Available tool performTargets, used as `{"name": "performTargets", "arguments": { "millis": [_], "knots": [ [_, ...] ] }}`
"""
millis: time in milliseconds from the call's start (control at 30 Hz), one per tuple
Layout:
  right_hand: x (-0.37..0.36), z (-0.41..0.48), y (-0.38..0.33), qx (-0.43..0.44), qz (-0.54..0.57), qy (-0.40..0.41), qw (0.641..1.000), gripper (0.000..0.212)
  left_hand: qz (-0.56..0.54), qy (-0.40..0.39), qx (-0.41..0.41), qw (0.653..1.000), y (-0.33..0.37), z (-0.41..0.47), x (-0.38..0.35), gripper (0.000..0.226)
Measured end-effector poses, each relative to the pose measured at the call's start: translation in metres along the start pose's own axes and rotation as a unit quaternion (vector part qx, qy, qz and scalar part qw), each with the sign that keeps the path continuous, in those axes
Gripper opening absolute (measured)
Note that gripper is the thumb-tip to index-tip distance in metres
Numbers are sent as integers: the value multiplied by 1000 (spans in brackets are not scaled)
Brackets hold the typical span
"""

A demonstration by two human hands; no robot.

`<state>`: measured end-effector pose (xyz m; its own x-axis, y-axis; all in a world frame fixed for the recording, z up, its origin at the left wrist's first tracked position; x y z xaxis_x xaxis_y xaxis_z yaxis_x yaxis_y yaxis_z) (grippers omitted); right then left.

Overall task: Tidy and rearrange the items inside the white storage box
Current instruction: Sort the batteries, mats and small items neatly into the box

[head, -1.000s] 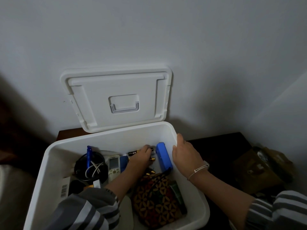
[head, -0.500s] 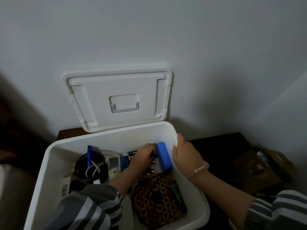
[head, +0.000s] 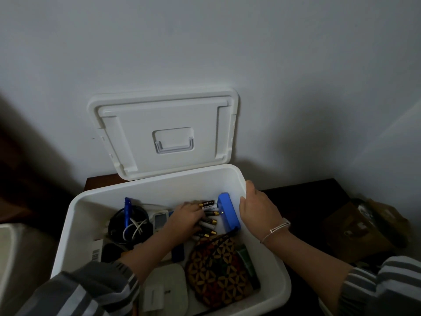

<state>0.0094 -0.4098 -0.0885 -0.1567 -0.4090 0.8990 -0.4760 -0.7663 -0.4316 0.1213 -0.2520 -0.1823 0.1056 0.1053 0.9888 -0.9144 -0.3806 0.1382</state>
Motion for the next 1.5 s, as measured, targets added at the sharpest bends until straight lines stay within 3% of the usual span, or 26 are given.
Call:
{"name": "performTargets", "arguments": {
  "millis": [200, 300, 633, 767, 833, 1000, 1233, 1333, 1500],
  "knots": [
    [3, -2, -2, 3, -2, -4, 1000, 47, 85, -127, 28, 988, 0, 9, -19, 41],
    [5, -3, -3, 3, -4, -6, 1000, 44, 86, -132, 22, 987, 9, 16, -23, 38],
    [3, -2, -3, 0, -16, -4, 1000, 45, 7, -79, 149, 986, 23, 12, -32, 50],
    [2, -2, -2, 3, -11, -3, 1000, 45, -40, 2, 154, 987, 15, 9, -15, 47],
    [2, -2, -3, 5, -10, -4, 1000, 44, 3, 43, 142, 989, 8, 7, 1, 43],
    [5, -3, -4, -1, -3, -4, 1000, 44, 157, 40, 144, 976, 11, 3, 10, 36],
    [5, -2, -4, 0, 2, -8, 1000, 44, 194, -41, 168, 966, 21, 16, 6, 33],
    [5, -3, -4, 1, 0, -9, 1000, 45, 202, -129, 202, 950, 20, 22, 1, 20],
    [4, -2, -4, -1, -3, -13, 1000, 45, 251, -206, 160, 932, 25, 32, -14, 27]
  ]
}}
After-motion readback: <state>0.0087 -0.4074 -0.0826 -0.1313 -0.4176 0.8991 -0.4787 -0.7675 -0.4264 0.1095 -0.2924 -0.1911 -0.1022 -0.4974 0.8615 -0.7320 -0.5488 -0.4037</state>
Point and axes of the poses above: each hand's wrist, its own z-axis towards the middle knuckle, its own x-axis out of the back of the hand, y = z × x, the point moved 3 cm from there along z, towards the middle knuckle, and after that the axes turned 5 degrees about z, right-handed, at the moved point
